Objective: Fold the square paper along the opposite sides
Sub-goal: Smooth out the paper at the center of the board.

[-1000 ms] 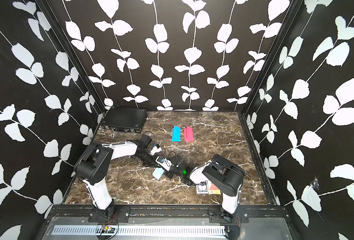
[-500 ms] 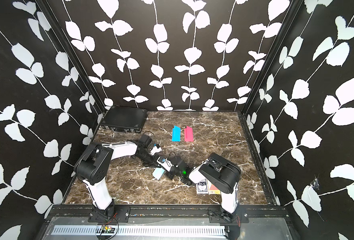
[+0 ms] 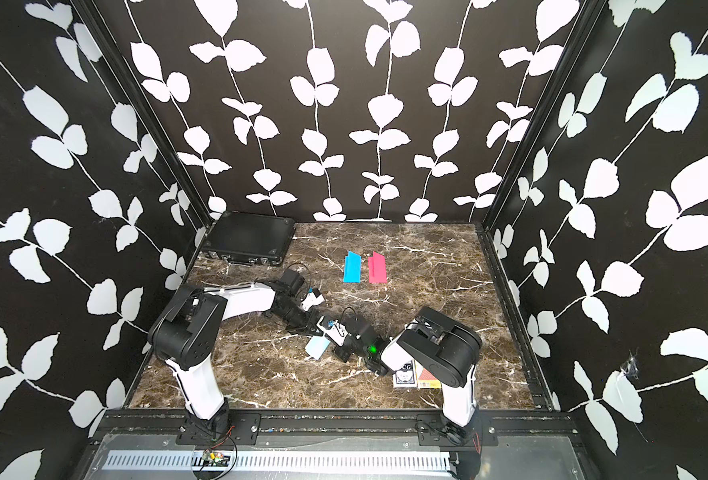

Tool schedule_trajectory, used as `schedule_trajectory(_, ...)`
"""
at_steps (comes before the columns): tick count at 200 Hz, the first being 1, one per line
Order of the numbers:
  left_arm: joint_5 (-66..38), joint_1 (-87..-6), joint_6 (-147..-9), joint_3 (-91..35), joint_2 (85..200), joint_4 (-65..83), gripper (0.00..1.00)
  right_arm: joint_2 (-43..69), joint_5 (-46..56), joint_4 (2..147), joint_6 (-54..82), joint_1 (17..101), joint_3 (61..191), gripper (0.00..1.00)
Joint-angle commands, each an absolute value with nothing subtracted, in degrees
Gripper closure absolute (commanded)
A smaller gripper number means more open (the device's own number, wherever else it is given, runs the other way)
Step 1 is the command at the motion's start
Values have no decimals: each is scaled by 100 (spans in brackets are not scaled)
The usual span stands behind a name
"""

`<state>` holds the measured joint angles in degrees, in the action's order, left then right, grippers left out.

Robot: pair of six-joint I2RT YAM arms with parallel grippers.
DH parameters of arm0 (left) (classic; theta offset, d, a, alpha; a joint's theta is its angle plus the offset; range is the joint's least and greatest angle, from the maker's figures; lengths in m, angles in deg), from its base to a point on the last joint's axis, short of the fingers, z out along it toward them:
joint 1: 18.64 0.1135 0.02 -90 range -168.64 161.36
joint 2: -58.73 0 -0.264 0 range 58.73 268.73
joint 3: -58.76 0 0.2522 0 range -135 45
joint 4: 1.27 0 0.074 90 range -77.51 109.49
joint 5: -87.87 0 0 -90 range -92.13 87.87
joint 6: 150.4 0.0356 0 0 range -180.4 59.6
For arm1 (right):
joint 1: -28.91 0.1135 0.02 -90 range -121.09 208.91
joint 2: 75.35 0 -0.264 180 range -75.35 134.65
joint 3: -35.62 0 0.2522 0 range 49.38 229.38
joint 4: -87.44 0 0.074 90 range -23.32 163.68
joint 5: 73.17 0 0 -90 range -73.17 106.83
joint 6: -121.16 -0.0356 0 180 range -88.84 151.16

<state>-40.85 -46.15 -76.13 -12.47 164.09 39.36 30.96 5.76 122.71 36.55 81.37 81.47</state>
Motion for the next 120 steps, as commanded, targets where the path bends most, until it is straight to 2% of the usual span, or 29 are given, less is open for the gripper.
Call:
schedule_trajectory(1,-3876,-4468,-7727,-1123,16304,3745,100,2784,515,11789,3592,8128,8023,95)
schedule_trajectory(24,-3904,-4387,-7804,-1042,16239,3563,100,2638,331,12081,3433,8076,8226,95)
schedule_trajectory(65,-3931,-4345,-7867,-1019,16226,3445,100,3140,-89,12594,3114,8069,8649,95)
schedule_trajectory(120,-3955,-4244,-7948,-1068,16321,3365,100,3660,256,12719,3147,8246,8413,97)
